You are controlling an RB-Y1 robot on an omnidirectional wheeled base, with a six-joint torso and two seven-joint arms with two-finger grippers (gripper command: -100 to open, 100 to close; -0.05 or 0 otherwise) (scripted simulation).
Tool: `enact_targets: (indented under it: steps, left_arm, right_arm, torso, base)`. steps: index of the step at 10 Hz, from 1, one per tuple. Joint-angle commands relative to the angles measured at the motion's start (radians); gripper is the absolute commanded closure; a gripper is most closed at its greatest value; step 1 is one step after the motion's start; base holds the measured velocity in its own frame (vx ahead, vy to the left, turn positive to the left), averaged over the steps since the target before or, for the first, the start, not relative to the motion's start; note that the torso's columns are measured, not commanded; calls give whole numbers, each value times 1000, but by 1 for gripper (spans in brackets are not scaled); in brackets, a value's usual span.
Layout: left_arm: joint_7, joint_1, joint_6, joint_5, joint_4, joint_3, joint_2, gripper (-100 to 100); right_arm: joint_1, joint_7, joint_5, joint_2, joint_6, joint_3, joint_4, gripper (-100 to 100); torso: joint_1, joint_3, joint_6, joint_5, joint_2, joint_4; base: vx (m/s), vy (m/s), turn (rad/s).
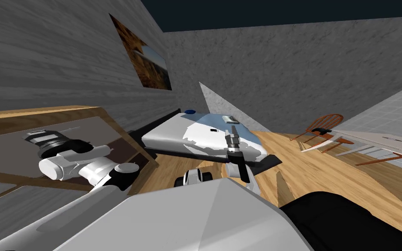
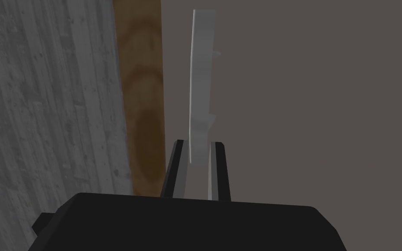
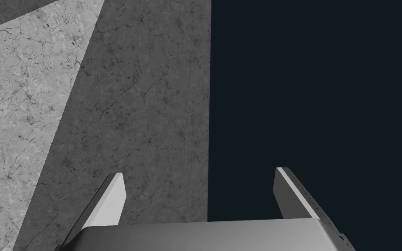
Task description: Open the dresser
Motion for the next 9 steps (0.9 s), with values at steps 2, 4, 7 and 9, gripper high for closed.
enact_targets:
  steps: [2, 4, 7, 9]
  left_arm:
    - [-78, -23, 15, 62, 7, -42, -51, 100]
    - [-121, -56, 0, 108, 14, -72, -83, 100]
    - [-184, -89, -15, 154, 21, -102, -127, 100]
    - [-245, -122, -30, 190, 28, -131, -165, 100]
  right_arm:
    - [0, 0, 0, 0, 0, 0, 0, 0]
    - [0, 0, 0, 0, 0, 0, 0, 0]
    - [0, 0, 0, 0, 0, 0, 0, 0]
    - [0, 0, 0, 0, 0, 0, 0, 0]
  torso:
    - [-1, -1, -2, -1, -1, 0]
    - [0, 0, 3, 0, 0, -1]
    - [-2, -1, 3, -2, -1, -1]
    - [-4, -3, 1, -4, -3, -1]
  base:
    - [53, -9, 290]
    - [33, -11, 198]
    - [34, -13, 216]
    - [48, -26, 308]
